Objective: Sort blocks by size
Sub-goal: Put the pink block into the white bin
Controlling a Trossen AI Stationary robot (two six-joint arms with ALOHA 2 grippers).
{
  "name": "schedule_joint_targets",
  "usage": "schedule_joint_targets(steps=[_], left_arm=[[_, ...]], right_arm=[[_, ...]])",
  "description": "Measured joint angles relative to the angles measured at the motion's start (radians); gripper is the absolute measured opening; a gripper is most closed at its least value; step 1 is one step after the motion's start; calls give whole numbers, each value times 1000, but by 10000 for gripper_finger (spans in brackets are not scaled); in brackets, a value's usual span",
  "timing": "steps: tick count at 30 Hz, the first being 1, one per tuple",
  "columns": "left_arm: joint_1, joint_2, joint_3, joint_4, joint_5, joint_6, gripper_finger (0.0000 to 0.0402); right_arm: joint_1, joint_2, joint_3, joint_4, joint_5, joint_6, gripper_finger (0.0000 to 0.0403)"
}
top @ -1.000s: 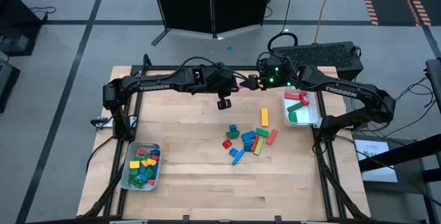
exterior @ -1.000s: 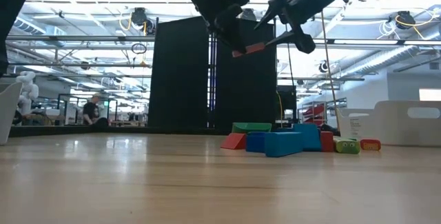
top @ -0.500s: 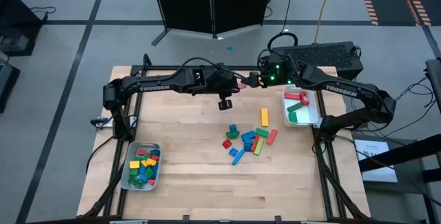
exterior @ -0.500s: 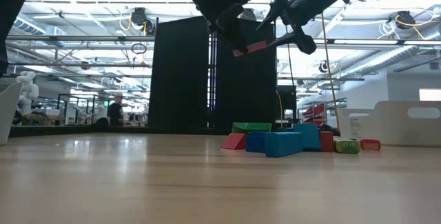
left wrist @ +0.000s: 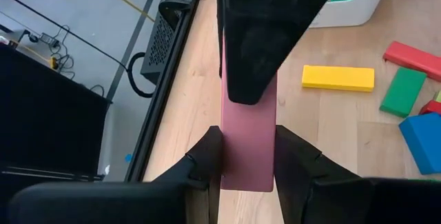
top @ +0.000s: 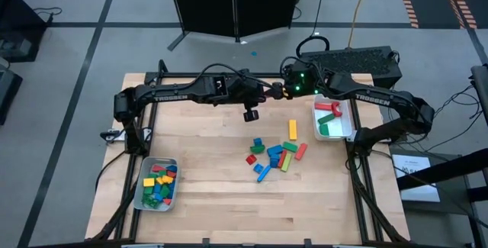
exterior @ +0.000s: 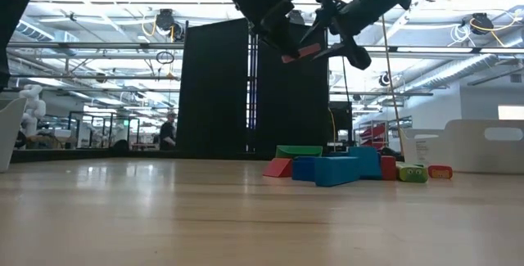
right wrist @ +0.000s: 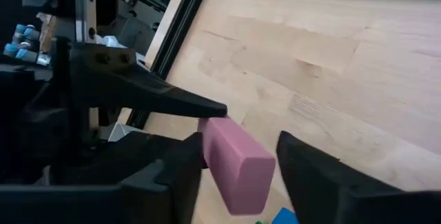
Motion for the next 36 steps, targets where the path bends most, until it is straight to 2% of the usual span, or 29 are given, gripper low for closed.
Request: schedule_joint_targets(steps=[2,6,14,18,22,25,30,36], left_arm=[[-1,0,0,5,0,0,88],[-1,0,0,16,-1,2,88],[-1,0,0,22,4,0,95],[-6,0,1,45,-11,-8,179],[-20,-2,2,28,-148,-25,260],[-21,-2,2,-11,-190,-20,293],[-22,-2,1,-90,-191,-27,306],[-22,-2,1,-76,-172,-35,308]], right_arm=[[0,0,0,0,0,-9,145],[0,-1,3,10,-1,-22,40],[-1,-2,2,16,-23,-37,37],[0,1,1,12,-21,-47,37],[0,2,0,-21,-13,-45,37],[-10,-2,0,-179,79,-45,37],[-33,-19,-1,-566,296,-14,37],[-34,-94,-1,-727,416,54,37]])
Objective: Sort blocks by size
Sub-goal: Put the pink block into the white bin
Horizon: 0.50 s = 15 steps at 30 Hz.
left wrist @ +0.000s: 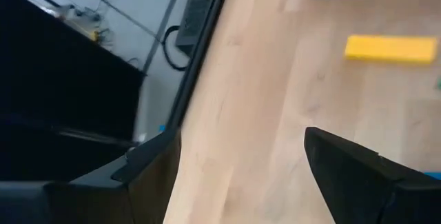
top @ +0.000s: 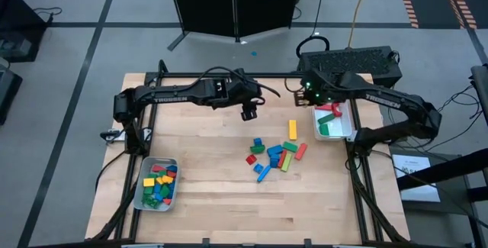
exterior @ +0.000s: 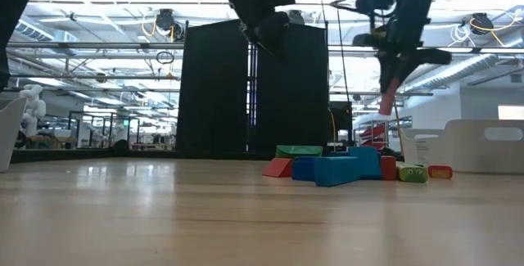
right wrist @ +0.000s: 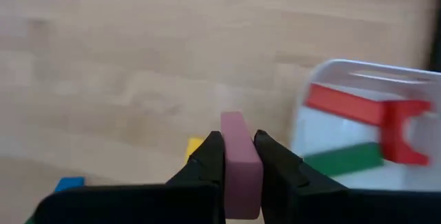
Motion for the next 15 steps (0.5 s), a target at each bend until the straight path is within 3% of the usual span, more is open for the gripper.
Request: schedule_joint_targets(steps=[10,15], left_arm=[[-3,73,-4,116,152,-24,308],[-12,157,-3,260,216,10,308]], right_arm=[[-2,-81,1,-451,162,232,42],[-2,-68,-18,-470,159,239,133]])
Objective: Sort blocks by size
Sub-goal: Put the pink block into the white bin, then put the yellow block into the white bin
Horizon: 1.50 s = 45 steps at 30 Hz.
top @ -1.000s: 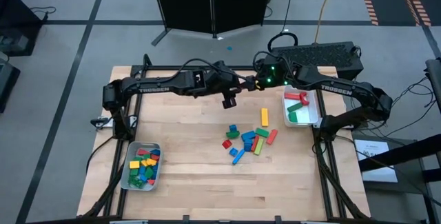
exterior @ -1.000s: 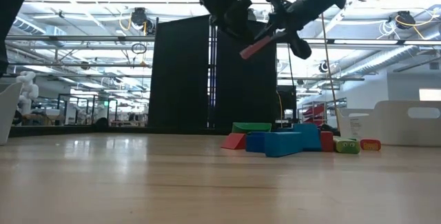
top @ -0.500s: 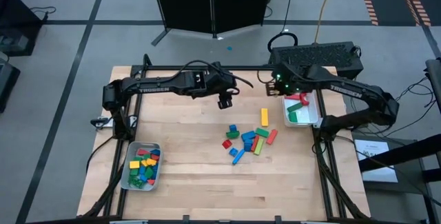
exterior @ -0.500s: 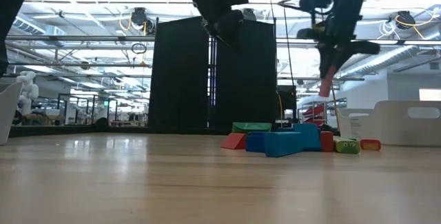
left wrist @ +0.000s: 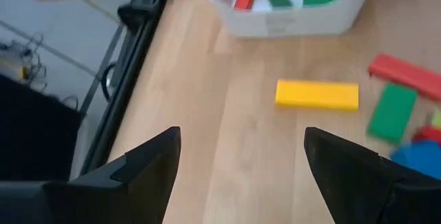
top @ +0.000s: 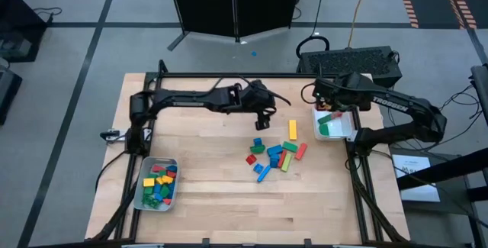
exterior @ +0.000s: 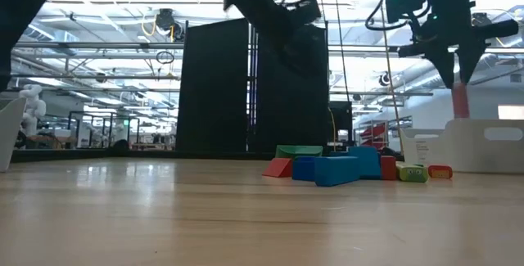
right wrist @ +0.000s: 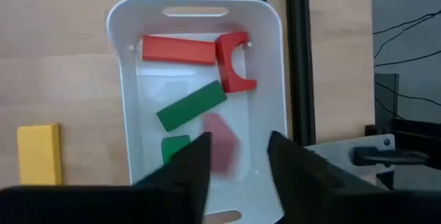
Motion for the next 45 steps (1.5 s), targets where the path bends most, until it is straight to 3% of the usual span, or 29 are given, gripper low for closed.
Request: schedule_joint_targets(steps=[4,8,14,17,20,27,33,38,45], left_arm=[[-15,49,0,87,2,-1,309],[-39,52,0,64,-13,-40,309],[-62,-13,1,27,-15,-52,301],[-52,-2,2,66,83,-45,293],[-50,59,1,145,127,-30,287],[-58,228,0,378,154,-180,285],[-75,339,2,556,134,-123,285],[-71,384,35,637,71,-177,285],[-73,490,146,631,93,-186,285]], right_arm=[[2,10,-29,38,-5,-17,193],[2,20,-44,77,-26,-41,219],[30,23,-43,286,-52,-140,215],[22,23,-43,258,-36,-125,211],[9,17,-43,196,-22,-114,210],[-6,4,-43,90,-16,-77,210],[-6,3,-43,74,-15,-94,210],[-6,3,-43,83,-15,-101,210],[-6,3,-43,86,-15,-109,210]])
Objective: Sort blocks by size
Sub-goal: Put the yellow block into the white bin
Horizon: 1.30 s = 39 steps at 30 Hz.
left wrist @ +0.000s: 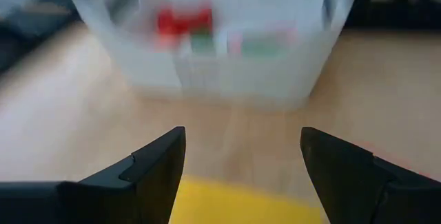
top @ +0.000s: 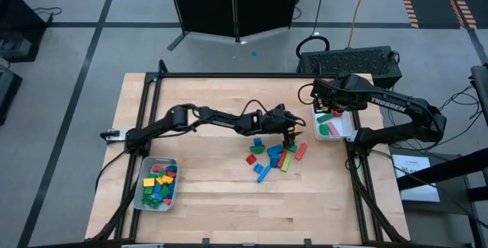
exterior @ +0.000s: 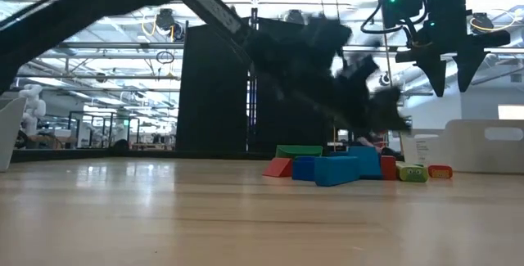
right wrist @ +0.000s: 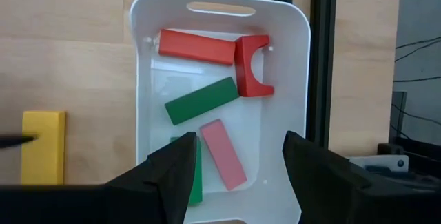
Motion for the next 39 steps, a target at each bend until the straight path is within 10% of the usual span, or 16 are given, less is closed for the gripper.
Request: schedule_joint_targets(steps=[7,16,24,33,39], left_arm=[[-22,100,143,-186,-51,1,285],[-19,57,239,-842,-126,-156,285],[-31,-11,233,-1034,-110,-291,285],[-20,-179,230,-1248,-425,-556,285],[-25,-181,228,-1450,-403,-680,285]], right_arm=[[1,0,0,2,-1,-44,210],[1,0,0,59,-1,-57,210],[1,0,0,164,-1,-106,210],[1,0,1,195,2,-130,210],[1,1,1,229,0,-163,210]])
